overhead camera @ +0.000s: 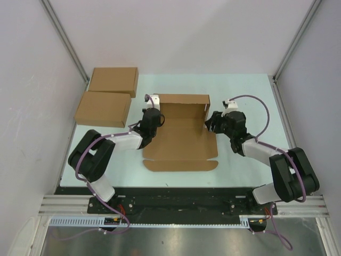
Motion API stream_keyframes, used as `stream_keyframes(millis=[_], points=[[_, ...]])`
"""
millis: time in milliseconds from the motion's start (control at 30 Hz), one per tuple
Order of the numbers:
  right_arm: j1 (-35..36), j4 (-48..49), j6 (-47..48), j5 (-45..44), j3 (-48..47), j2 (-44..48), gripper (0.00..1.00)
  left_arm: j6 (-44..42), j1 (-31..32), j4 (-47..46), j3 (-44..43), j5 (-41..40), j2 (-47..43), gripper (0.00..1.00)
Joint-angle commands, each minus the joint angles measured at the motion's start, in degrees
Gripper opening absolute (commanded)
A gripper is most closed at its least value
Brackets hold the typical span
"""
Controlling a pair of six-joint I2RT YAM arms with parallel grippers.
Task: Fold the paper box
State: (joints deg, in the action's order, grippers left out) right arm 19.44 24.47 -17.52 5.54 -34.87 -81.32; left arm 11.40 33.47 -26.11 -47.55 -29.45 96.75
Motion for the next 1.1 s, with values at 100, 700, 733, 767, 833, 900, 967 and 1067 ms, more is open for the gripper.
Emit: stream_keyframes(millis=[100, 700, 733, 767, 833, 900, 967, 1067], points=[[1.30, 4.97, 2.31, -0.35, -5.55, -4.28, 0.56, -4.19, 0.63, -2.02, 0.09, 0.45, 0.19, 0.00], [3.93, 19.73, 9.25, -7.47, -8.72, -13.42, 0.59, -5.95, 0.80, -2.81, 0.00, 2.11, 1.51, 0.00], [3.94, 20.44, 9.52, -7.30, -8.72, -14.12, 0.59, -6.04, 0.80, -2.55, -0.09, 2.47, 1.51, 0.00], [4.02, 21.14, 9.61, -7.12, -8.72, -14.48, 0.60, -6.04, 0.80, -2.37, -0.09, 3.69, 1.51, 0.00], [4.03, 22.72, 9.61, -7.12, -8.72, -15.35, 0.61, -6.30, 0.80, -1.15, -0.61, 5.01, 1.60, 0.00], [3.85, 24.30, 9.52, -7.04, -8.72, -16.15, 0.61, -6.39, 0.80, -0.53, -1.05, 7.12, 1.51, 0.00], [3.76, 25.53, 9.52, -6.86, -8.81, -17.29, 0.62, -7.00, 0.80, 0.18, -1.49, 9.23, 1.51, 0.00], [3.76, 26.86, 10.13, -6.60, -9.77, -18.69, 0.64, -7.35, 0.80, 1.67, -2.55, 12.31, 1.51, 0.00]])
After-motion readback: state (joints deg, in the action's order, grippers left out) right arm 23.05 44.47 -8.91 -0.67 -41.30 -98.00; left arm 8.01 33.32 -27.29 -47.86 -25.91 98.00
